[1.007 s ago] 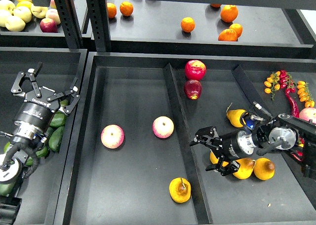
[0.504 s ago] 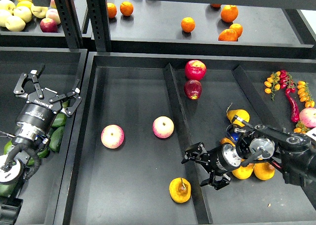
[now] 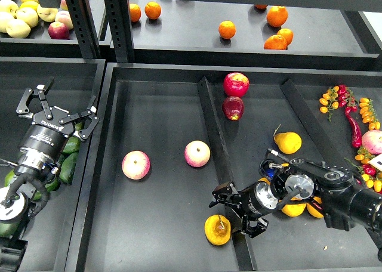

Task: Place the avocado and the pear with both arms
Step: 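Lower the right gripper onto the yellow pear and close it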

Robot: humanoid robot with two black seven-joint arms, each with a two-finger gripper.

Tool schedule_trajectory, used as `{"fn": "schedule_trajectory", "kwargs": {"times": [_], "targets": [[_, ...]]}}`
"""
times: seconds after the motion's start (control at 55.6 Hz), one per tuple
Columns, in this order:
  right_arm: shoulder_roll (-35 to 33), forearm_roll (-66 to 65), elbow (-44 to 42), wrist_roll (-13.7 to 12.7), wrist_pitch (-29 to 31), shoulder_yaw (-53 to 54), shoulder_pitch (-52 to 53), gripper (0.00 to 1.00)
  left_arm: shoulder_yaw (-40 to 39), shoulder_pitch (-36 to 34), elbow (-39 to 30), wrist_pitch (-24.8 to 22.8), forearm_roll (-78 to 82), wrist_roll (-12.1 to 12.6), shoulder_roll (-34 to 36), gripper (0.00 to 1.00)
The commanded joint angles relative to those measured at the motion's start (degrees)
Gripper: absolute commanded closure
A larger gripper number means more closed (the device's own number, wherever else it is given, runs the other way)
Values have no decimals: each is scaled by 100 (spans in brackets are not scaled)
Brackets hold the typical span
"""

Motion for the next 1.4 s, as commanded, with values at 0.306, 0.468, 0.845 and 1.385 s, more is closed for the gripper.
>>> {"fn": "schedule_trajectory", "kwargs": {"times": [0.306, 0.468, 0.845, 1.385], "targets": [[248, -41, -172, 0, 0, 0, -124, 0, 0, 0, 26, -10, 0, 3, 0, 0], [266, -217, -208, 0, 0, 9, -194, 0, 0, 8, 26, -10, 0, -6, 0, 0], [503, -428, -577, 0, 0, 123, -265, 19, 0, 0, 17, -10, 0, -6, 0, 0], [758, -595, -1069, 0, 0, 589, -300, 53, 18, 8, 17, -28, 0, 3, 0, 0]]}}
